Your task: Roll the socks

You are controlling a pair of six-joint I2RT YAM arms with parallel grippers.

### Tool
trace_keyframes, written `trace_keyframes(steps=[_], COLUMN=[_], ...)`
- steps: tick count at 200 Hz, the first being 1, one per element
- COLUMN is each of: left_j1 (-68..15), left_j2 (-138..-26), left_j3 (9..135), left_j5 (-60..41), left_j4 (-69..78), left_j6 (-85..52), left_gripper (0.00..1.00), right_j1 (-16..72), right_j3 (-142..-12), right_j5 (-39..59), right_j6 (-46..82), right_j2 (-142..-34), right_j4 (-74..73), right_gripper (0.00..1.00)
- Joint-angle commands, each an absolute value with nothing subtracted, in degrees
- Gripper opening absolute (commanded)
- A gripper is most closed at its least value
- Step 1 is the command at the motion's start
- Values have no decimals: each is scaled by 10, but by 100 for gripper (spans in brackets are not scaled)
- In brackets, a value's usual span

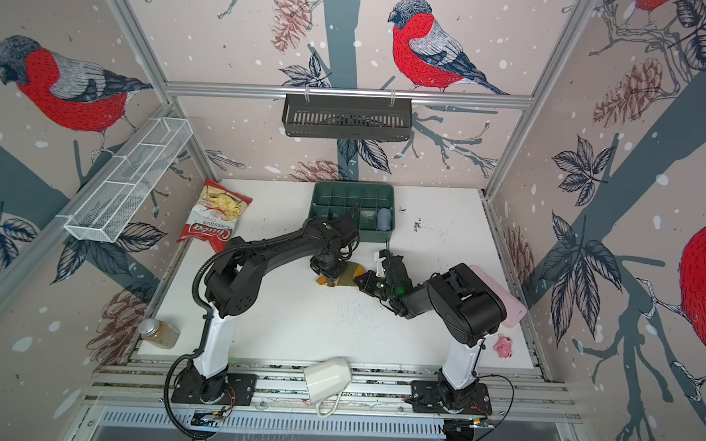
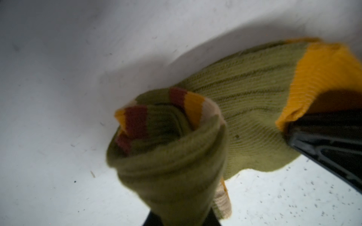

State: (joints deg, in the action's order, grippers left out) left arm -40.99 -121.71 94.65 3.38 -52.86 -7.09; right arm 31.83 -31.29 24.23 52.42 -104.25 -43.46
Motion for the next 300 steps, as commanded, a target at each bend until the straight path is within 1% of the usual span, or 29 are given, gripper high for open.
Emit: trace_keyframes(steps=[1, 10, 42, 65, 104, 137, 161, 188, 205, 242, 255, 272, 300], left_j1=[-397, -391, -383, -386, -403, -434, -445, -446, -446, -445, -444, -441, -437], left_j2=[-1200, -1195, -1202, -1228, -1275, -1333, -1347, -1342, -1335, -1330, -1327, -1322, -1316], left_j3=[935, 931, 940, 957, 1002, 1069, 1080, 1074, 1066, 1050, 1046, 1040, 1037], left_j5=[48, 54, 86, 114, 163, 199, 175, 163, 154, 118, 103, 86, 74], left_j4=[-526, -525, -535, -553, -585, -636, -629, -622, -614, -588, -579, -566, -562], left_j6=[-78, -82, -90, -98, -118, -126, -121, -120, -117, -107, -103, -98, -91], left_gripper=[17, 14, 13, 8, 5, 4, 3, 3, 2, 2, 2, 2, 2], right_j1=[320, 319, 320, 321, 328, 330, 328, 309, 306, 312, 312, 310, 308], right_j3=[-312, -307, -289, -288, -295, -296, -289, -261, -265, -319, -342, -364, -379], right_j5=[222, 222, 222, 223, 224, 230, 255, 312, 332, 326, 320, 310, 320], right_j6=[506, 506, 507, 508, 509, 511, 523, 574, 592, 568, 556, 545, 562], right_j2=[-1056, -1059, -1056, -1054, -1052, -1052, -1045, -1025, -1013, -998, -1001, -1013, -1041], right_j4=[-381, -381, -388, -388, -385, -391, -424, -530, -557, -503, -471, -442, -465], right_gripper=[10, 10, 9, 9, 9, 9, 9, 13, 15, 26, 26, 24, 23])
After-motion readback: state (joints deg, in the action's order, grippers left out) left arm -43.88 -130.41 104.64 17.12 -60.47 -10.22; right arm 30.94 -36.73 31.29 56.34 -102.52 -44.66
